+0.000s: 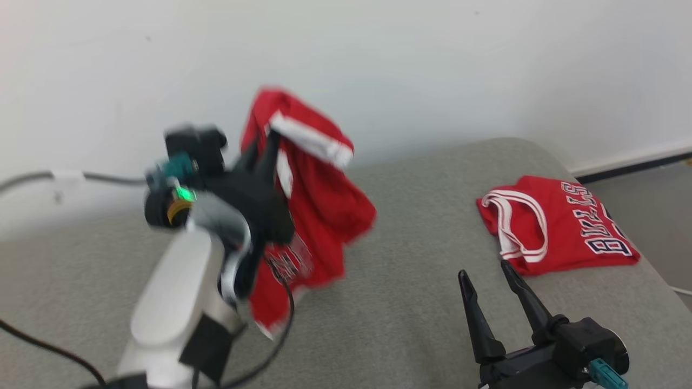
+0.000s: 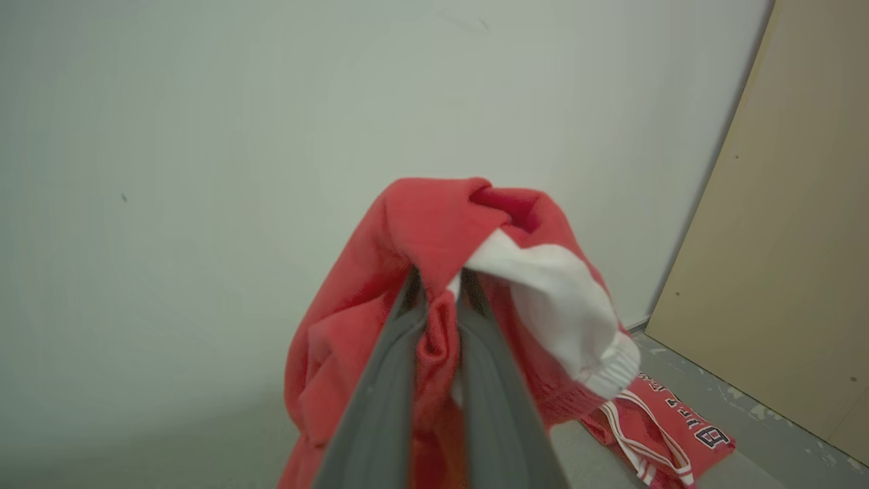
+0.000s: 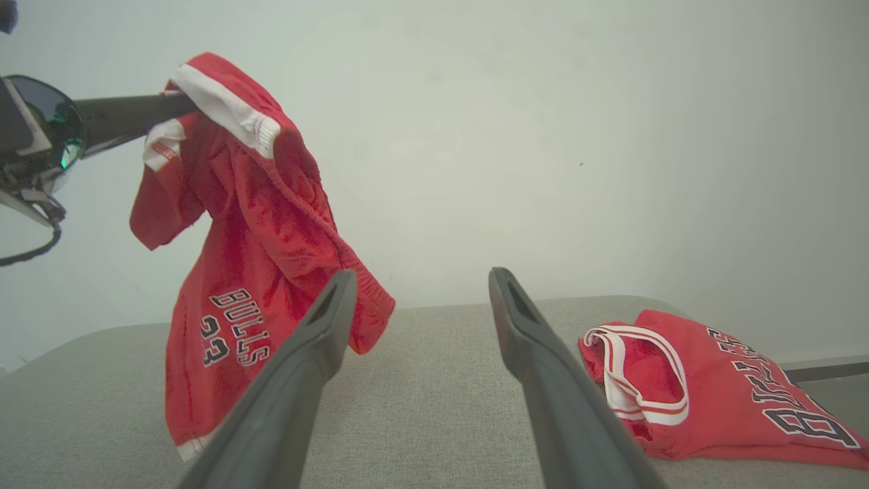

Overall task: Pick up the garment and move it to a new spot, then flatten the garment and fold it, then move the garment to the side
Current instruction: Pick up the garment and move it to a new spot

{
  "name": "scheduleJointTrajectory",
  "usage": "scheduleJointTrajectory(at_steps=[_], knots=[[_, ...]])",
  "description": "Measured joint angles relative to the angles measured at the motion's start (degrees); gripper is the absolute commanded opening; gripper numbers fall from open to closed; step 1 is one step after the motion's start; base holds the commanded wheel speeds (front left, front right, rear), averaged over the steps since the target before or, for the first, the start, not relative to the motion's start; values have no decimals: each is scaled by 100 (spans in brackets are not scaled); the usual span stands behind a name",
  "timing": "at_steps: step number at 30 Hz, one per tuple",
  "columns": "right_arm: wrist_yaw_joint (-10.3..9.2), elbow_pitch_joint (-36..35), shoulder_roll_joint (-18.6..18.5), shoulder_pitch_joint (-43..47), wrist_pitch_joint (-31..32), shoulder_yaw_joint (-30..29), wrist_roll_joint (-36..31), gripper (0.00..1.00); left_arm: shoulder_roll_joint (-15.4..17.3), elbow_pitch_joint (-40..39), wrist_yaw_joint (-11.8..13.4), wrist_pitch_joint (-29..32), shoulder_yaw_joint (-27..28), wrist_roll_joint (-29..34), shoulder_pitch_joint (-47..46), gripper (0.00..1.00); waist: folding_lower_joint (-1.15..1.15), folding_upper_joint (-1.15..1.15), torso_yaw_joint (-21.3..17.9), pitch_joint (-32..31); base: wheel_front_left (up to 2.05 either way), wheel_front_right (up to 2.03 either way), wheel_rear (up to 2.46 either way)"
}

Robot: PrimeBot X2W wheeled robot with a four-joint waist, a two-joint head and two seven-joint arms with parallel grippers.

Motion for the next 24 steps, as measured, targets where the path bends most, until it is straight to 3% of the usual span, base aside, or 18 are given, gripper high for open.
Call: scheduleJointTrajectory(at_steps=[4, 9, 10, 11, 12, 16, 22, 24], knots=[[0, -27, 1, -26, -1, 66, -7, 100, -34, -52, 202, 14, -238, -209, 784, 0, 0, 0, -251, 142, 0, 0, 0], [0, -15, 1, -141, -10, 156, 2, 100, -47, 455, 386, -67, -425, -241, 1450, 0, 0, 0, -466, 406, 0, 0, 0], [0, 2, 1, -142, -16, 176, 2, 100, -46, 619, 447, -69, -428, -242, 1530, 5, 0, 0, -499, 458, 0, 0, 0], [0, 16, 0, -149, -30, 190, 1, 100, -46, 776, 485, -46, -441, -244, 1598, 28, 1, 1, -531, 508, 0, 0, 0], [0, 24, 0, -155, -36, 199, 1, 100, -44, 879, 510, -86, -433, -247, 1657, 100, 1, 1, -557, 553, 0, 0, 0], [0, 57, 0, -217, -36, 180, -5, 100, -46, 1137, 522, -263, -390, -312, 1687, 100, 1, 1, -590, 679, 0, 0, 0], [0, 99, 2, -222, -48, 177, -8, 100, -14, 1210, 237, -354, -455, -375, 1809, 100, 1, 1, -424, 636, 0, 0, 0], [1, 88, 2, -204, -25, 101, -31, 100, 124, 898, 156, -664, -489, -357, 2085, 100, 0, 0, -313, 524, 0, 0, 0]])
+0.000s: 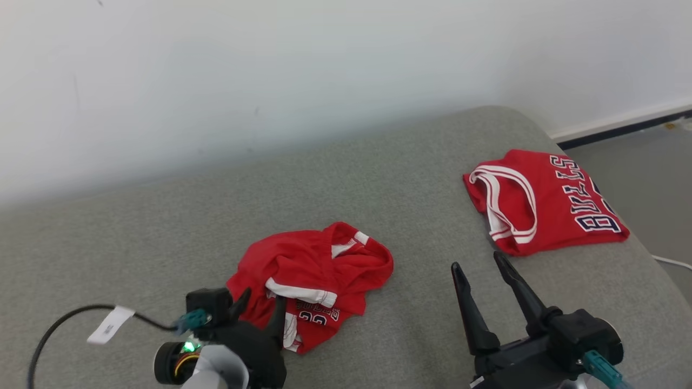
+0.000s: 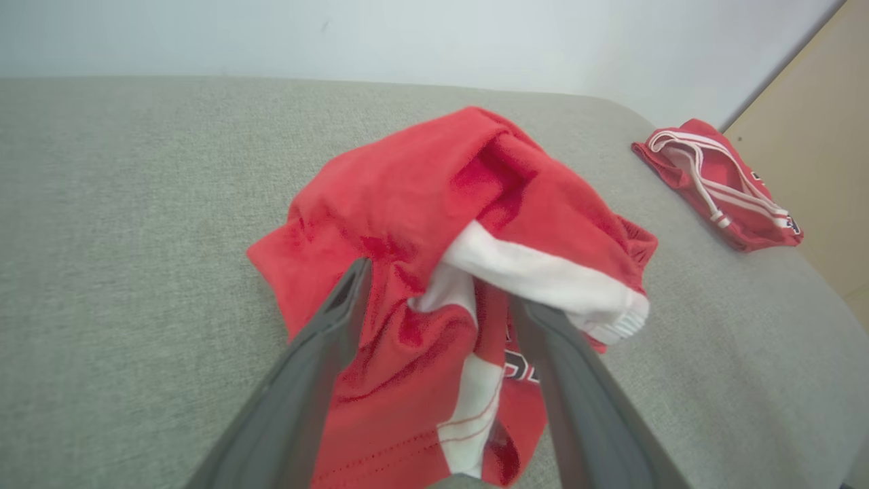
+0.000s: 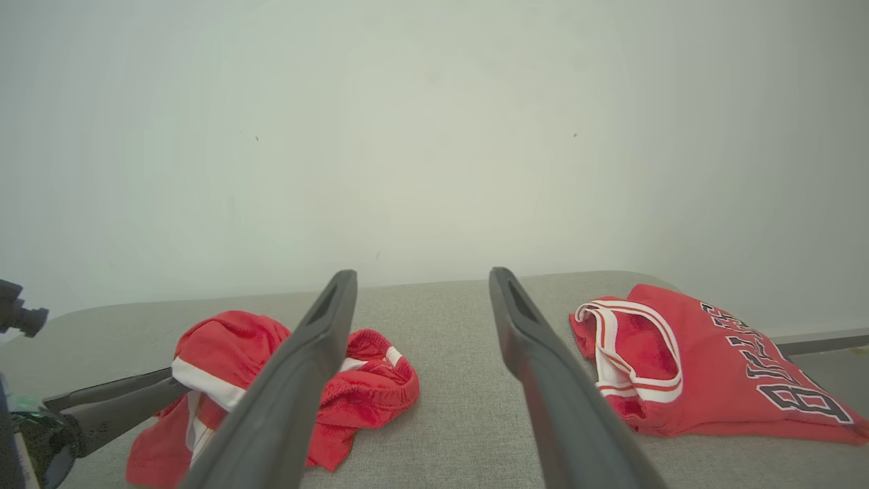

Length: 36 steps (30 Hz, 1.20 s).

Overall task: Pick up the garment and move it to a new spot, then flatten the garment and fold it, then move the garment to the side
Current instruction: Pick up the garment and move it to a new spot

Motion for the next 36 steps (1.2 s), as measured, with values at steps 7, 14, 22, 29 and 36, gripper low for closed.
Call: scheduleJointTrajectory(at_steps=[7, 14, 22, 29, 36], knots=[[-1, -54, -1, 223, 19, -426, -102, 100, 434, -1332, 54, -781, 143, 91, 1082, 100, 0, 0, 307, -274, 0, 0, 0], [-1, 32, -1, 377, -62, -825, -205, 100, 702, -2630, 257, -1015, 566, 455, 2044, 100, 0, 0, 629, -499, 0, 0, 0], [-1, 458, 0, 599, -256, -1165, -170, 100, 506, -4040, 37, -1031, 1606, 1173, 3151, 100, -1, 0, 1053, -683, 0, 0, 0], [0, 906, 0, 611, -637, -1182, -270, 100, 347, -3979, -285, -1031, 1980, 1408, 3434, 100, -1, 0, 1350, -712, 0, 0, 0], [-1, 1132, 1, 594, -749, -1169, -279, 100, 343, -3816, -386, -1031, 1915, 1463, 3449, 100, 0, 0, 1420, -670, 0, 0, 0]])
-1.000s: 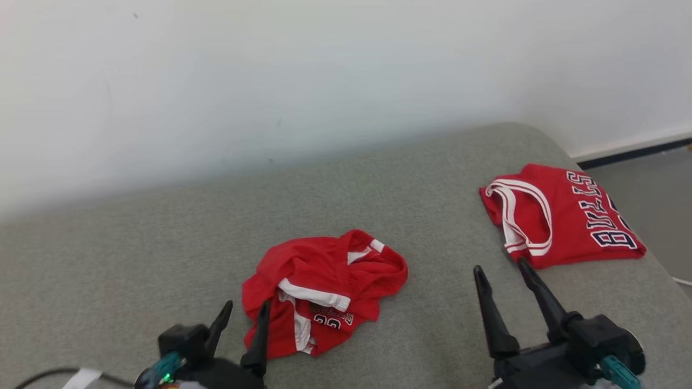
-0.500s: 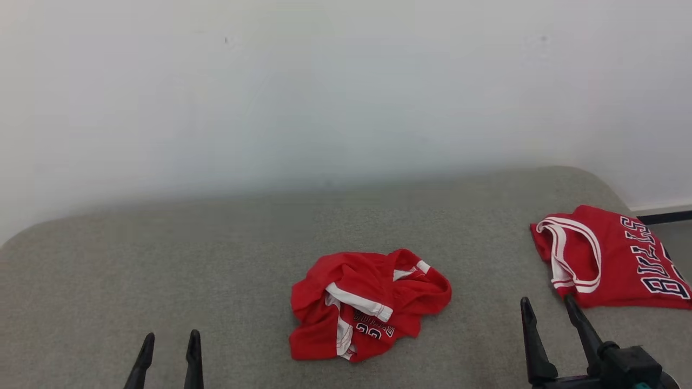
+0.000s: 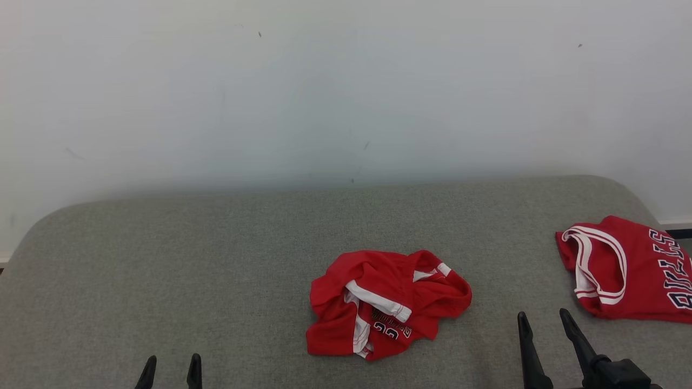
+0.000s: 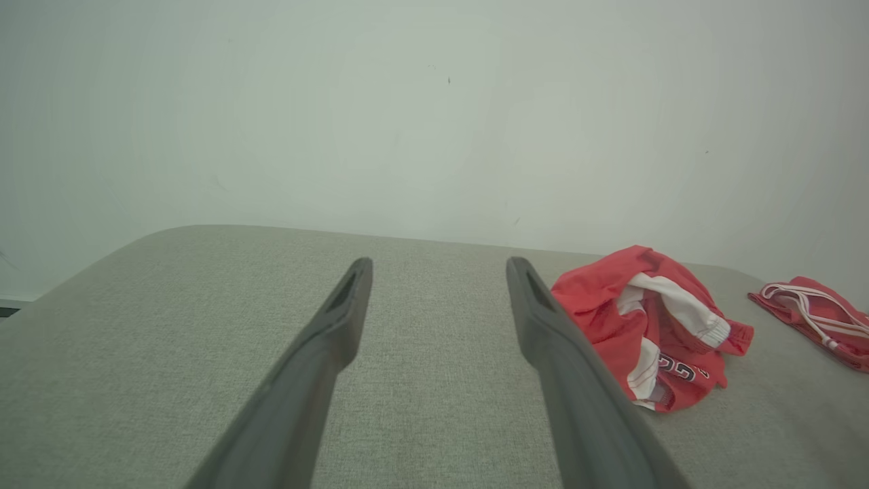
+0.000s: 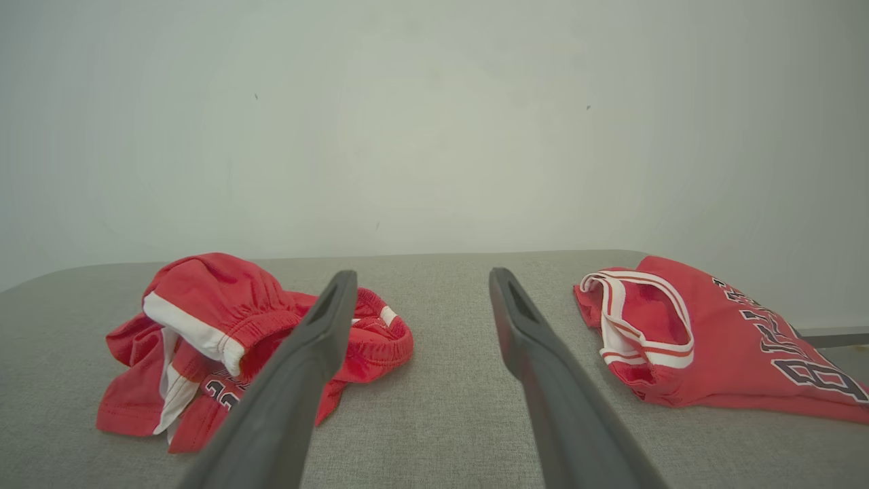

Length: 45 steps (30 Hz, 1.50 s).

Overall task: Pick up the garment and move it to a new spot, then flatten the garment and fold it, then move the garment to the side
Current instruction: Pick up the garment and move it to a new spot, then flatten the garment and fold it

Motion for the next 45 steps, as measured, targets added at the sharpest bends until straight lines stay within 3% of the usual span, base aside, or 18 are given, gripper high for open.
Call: scheduleJointTrajectory(at_steps=[17, 21, 25, 31, 37, 45], knots=[[1, 66, 0, -61, -30, 83, -2, 100, 27, -44, -33, 0, -222, 73, -71, 100, 0, 0, -85, 92, 0, 0, 0], [0, 30, -1, -122, 18, 146, -18, 100, 249, 54, -33, 1, -735, 8, -298, 100, 0, 0, -151, 120, 0, 0, 0], [1, -24, 2, -156, 66, 209, -43, 100, 516, 196, -34, 240, -1635, -93, -751, 100, 0, 0, -293, 152, 0, 0, 0], [1, -97, 1, -173, 120, 258, -79, 100, 605, 526, -42, 846, -2835, -427, -1748, 100, 0, 1, -630, 235, 0, 0, 0], [0, -159, -1, -269, 167, 316, -96, 100, 495, 1259, -45, 1293, -3610, -571, -2787, 100, 0, 1, -1097, 364, 0, 0, 0], [0, -145, -2, -284, 159, 410, -81, 100, 91, 2561, -36, 1490, -3919, -330, -3768, 100, 2, 1, -1792, 572, 0, 0, 0]])
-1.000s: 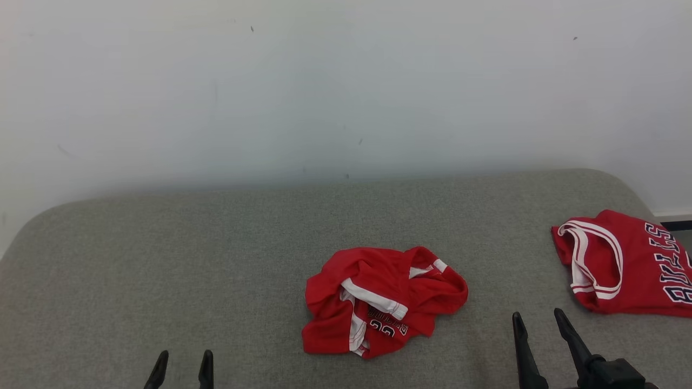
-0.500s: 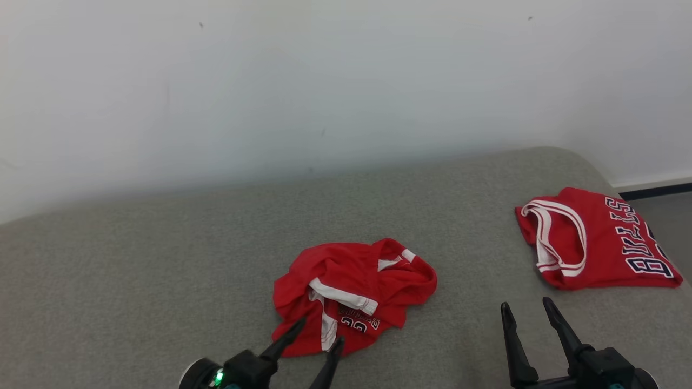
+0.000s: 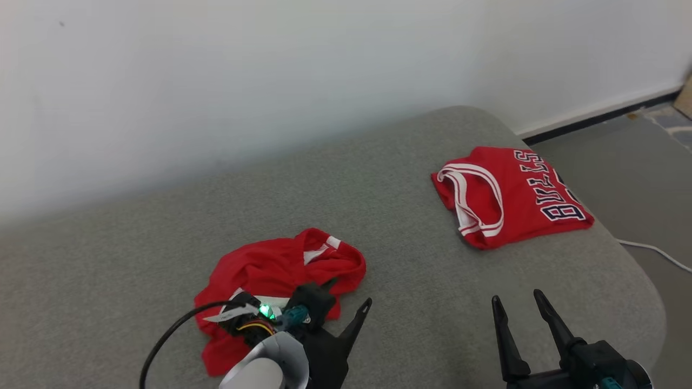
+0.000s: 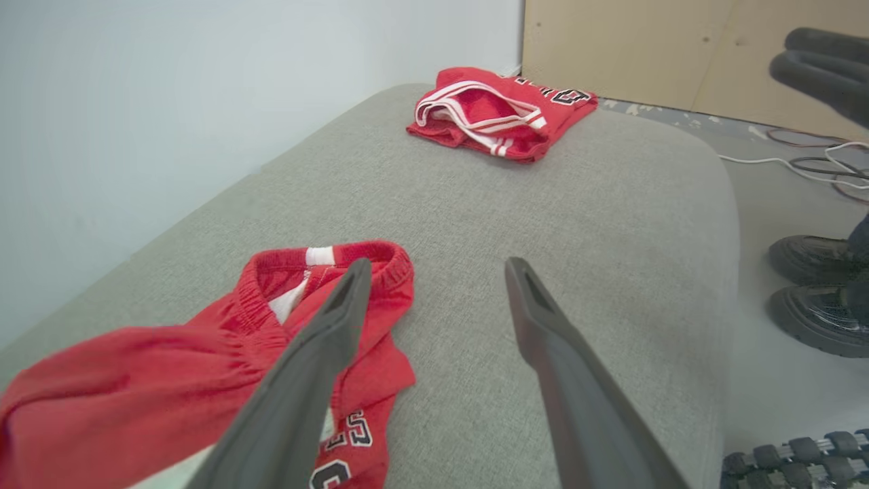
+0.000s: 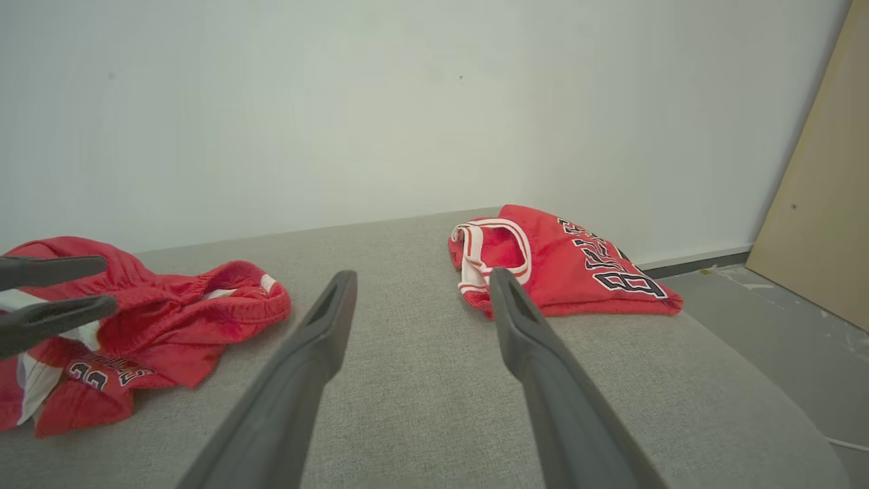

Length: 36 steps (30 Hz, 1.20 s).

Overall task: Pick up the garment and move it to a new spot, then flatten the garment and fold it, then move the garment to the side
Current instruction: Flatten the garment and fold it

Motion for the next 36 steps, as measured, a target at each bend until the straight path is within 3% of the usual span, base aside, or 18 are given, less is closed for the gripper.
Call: scheduleJointTrajectory(at_steps=[11, 24, 25, 26, 33, 36], knots=[[0, 70, -1, -115, -52, 282, 105, 100, -460, 1924, 542, 657, 242, -167, -1088, 100, 0, 0, -741, 419, 0, 0, 0], [1, 182, -1, -363, -135, 523, 179, 100, -586, 2983, 547, 1187, 13, -308, -1839, 100, -1, -1, -1027, 792, 0, 0, 0], [1, 192, 0, -367, -145, 541, 188, 100, -590, 3018, 528, 1191, -23, -315, -1886, 67, -1, 0, -1038, 816, 0, 0, 0], [0, 211, 0, -367, -151, 546, 191, 100, -592, 3033, 491, 1150, -47, -324, -1922, 0, 0, 0, -1047, 836, 0, 0, 0], [0, 298, 0, -418, -193, 545, 240, 100, -595, 2977, 394, 813, -269, -495, -2028, 0, -1, 0, -1061, 854, 0, 0, 0], [0, 321, 0, -436, -196, 535, 238, 100, -599, 2639, 391, 392, -352, -694, -2060, 0, -1, -1, -1016, 807, 0, 0, 0]])
